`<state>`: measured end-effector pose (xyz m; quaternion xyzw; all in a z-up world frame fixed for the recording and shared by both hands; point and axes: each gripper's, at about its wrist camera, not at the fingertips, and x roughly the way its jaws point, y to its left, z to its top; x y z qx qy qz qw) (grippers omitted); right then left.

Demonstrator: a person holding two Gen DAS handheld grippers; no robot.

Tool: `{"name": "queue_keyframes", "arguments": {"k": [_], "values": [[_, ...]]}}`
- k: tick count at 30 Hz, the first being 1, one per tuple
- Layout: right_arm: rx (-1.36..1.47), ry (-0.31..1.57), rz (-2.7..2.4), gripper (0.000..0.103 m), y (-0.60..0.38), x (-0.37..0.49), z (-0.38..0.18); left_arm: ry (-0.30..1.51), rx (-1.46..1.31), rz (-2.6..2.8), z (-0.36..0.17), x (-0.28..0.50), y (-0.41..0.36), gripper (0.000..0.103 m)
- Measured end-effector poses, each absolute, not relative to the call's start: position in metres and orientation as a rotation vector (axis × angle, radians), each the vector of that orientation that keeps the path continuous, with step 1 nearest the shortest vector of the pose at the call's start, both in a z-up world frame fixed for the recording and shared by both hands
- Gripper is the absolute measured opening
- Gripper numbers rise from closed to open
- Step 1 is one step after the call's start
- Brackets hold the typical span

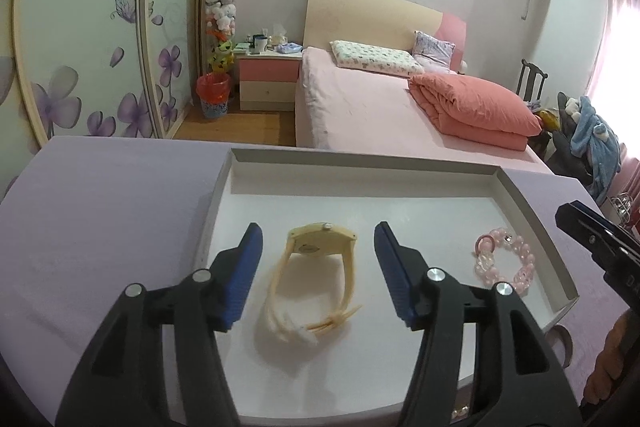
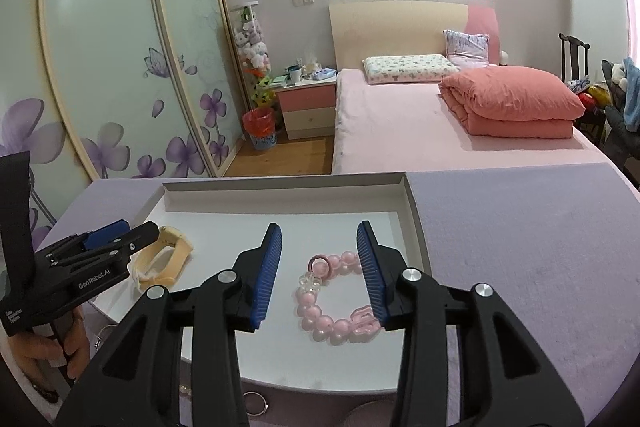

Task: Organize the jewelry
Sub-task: 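Carry both items into the grey tray and open both tools to release them, then lift both open tools away from the tray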

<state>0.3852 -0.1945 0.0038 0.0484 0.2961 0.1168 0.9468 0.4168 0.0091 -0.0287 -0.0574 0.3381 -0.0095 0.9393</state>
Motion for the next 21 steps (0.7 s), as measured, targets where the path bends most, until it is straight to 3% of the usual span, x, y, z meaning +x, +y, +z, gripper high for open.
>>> {"name": "queue_keyframes", "arguments": {"k": [21], "values": [[0.069,0.644,0.246,0.041,-0.204,0.315,-0.003,0.662,-0.146,-0.005,-0.014,0.331,0.04,0.062]]}}
